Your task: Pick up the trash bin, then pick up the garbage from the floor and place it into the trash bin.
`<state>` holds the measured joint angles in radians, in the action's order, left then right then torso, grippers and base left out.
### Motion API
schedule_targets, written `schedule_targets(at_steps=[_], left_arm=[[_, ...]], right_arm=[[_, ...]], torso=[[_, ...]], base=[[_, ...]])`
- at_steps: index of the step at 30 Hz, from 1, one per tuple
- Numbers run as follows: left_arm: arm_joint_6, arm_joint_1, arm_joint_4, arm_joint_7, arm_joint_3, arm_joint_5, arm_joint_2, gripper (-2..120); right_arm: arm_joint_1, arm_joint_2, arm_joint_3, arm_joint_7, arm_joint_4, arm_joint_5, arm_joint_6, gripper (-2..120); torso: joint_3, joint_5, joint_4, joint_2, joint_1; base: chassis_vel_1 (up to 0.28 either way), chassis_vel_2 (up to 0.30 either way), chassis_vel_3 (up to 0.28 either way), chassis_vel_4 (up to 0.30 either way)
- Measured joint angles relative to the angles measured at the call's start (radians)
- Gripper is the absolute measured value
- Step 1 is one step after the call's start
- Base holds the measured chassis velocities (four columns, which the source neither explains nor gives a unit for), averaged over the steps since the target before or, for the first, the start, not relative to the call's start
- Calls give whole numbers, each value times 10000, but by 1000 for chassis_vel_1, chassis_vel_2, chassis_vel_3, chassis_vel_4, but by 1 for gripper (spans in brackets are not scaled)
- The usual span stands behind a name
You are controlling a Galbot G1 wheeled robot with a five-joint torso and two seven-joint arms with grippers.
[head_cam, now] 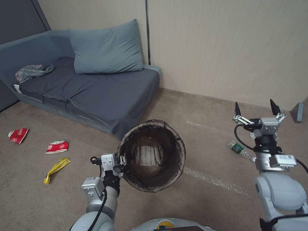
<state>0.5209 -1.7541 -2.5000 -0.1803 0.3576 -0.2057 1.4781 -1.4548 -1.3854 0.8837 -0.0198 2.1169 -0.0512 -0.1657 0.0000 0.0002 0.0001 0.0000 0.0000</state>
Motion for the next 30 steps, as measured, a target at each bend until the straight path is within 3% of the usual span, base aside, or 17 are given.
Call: schedule_targets(at_steps=[1, 2, 16, 21, 23, 25, 27, 28, 30], left_arm=[[-7, -16, 0, 4, 9, 3, 1, 3], [-58, -148, 0, 15, 13, 78, 44, 3], [-138, -303, 0, 22, 54, 204, 76, 3], [-171, -380, 1, 22, 83, 259, 93, 3], [-233, -449, 5, 21, 76, 316, 116, 3], [-244, -464, 13, 18, 71, 334, 121, 3], [-303, -505, 56, 14, 39, 421, 149, 3], [-303, -505, 56, 14, 39, 421, 149, 3], [-323, -523, 64, 6, 21, 461, 171, 3]], right_arm=[[192, 155, 16, -6, -250, -55, 52, 100], [912, 816, 6, 6, -1416, -400, 280, 100], [1726, 1653, -62, 391, -2848, -582, 346, 100], [2128, 2348, -121, 896, -3611, -633, 362, 100], [2388, 3093, -195, 1830, -4464, -649, 343, 100], [2458, 3275, -217, 2072, -4710, -649, 308, 100], [2705, 3885, -278, 3337, -5729, -632, 35, 100], [2705, 3885, -278, 3337, -5729, -632, 35, 100], [2811, 4199, -317, 4323, -6407, -515, -318, 100]], torso=[[0, 0, -1, 0, 0], [0, 0, -2, 0, 0], [0, 2, -1, 0, 0], [0, -4, 0, 0, 0], [0, 0, 3, 0, 0], [0, -1, 1, 0, 0], [1, -2, 3, 0, 0], [1, -2, 3, 0, 0], [0, 2, -4, 0, 0]], base=[[0, 0, 0, 0], [0, 0, 0, 0], [0, 0, 0, 0], [0, 0, 0, 0], [0, 0, 0, 0], [0, 0, 0, 0], [0, 0, 0, 0], [0, 0, 0, 0], [0, 0, 0, 0]])
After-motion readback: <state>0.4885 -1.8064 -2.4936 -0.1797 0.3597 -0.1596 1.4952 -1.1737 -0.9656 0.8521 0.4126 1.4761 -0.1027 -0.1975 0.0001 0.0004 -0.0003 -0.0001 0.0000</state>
